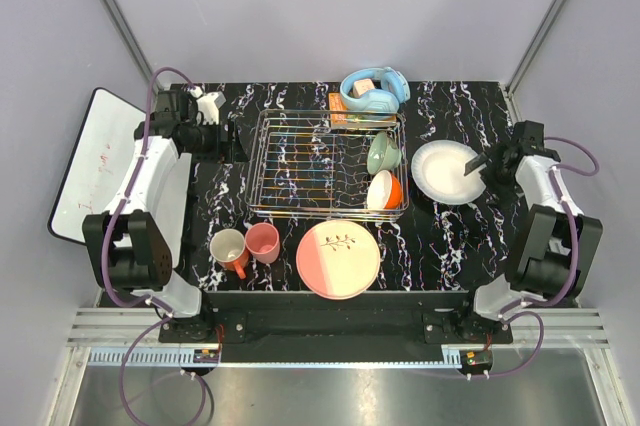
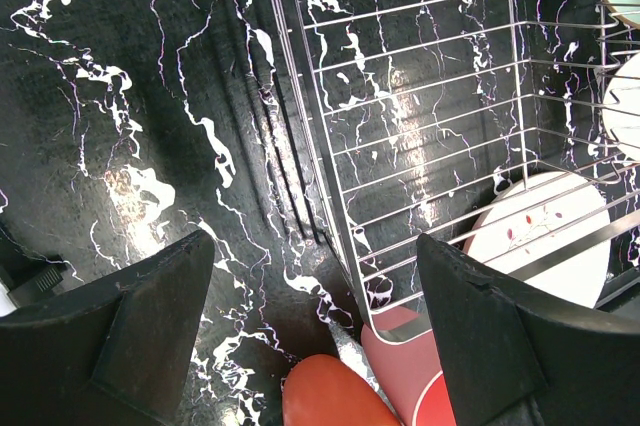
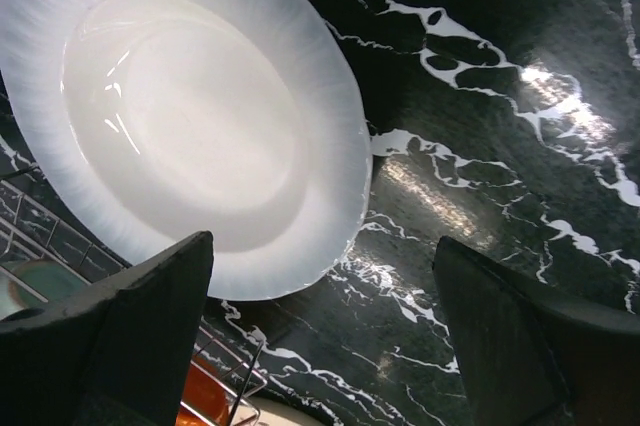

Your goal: Load the mixed dishes into the dish rack

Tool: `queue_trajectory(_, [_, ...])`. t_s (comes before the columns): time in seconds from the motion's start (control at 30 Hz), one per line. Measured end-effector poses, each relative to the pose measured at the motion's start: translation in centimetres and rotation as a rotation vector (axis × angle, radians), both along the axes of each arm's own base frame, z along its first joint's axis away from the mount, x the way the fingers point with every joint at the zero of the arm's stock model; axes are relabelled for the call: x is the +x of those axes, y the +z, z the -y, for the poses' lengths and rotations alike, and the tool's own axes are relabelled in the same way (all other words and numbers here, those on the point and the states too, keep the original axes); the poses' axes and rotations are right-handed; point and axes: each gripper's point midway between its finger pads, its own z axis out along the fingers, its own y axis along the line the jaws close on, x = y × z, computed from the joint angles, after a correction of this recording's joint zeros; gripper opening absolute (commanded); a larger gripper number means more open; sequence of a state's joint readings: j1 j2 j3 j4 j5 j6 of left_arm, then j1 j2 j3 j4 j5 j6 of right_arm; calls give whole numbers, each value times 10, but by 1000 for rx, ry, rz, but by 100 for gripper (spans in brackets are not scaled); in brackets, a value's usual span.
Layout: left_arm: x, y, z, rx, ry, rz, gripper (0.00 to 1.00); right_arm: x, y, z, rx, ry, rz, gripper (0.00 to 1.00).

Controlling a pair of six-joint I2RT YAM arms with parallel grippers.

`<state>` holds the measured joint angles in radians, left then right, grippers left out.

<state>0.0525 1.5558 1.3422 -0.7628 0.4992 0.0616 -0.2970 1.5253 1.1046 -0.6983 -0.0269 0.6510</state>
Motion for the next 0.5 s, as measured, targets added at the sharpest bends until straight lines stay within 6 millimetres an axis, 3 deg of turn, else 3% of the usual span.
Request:
queue_trajectory(0.13, [0, 0, 0, 0, 0, 1, 86, 8, -20, -3, 44, 9, -10, 98])
queue_trajectory(0.3, [0, 0, 0, 1, -1, 2, 86, -10, -59, -7, 79, -7, -107, 98])
queue_trajectory(0.5, [0, 0, -1, 1, 1, 2, 86, -14, -72, -7, 90, -28, -118, 95])
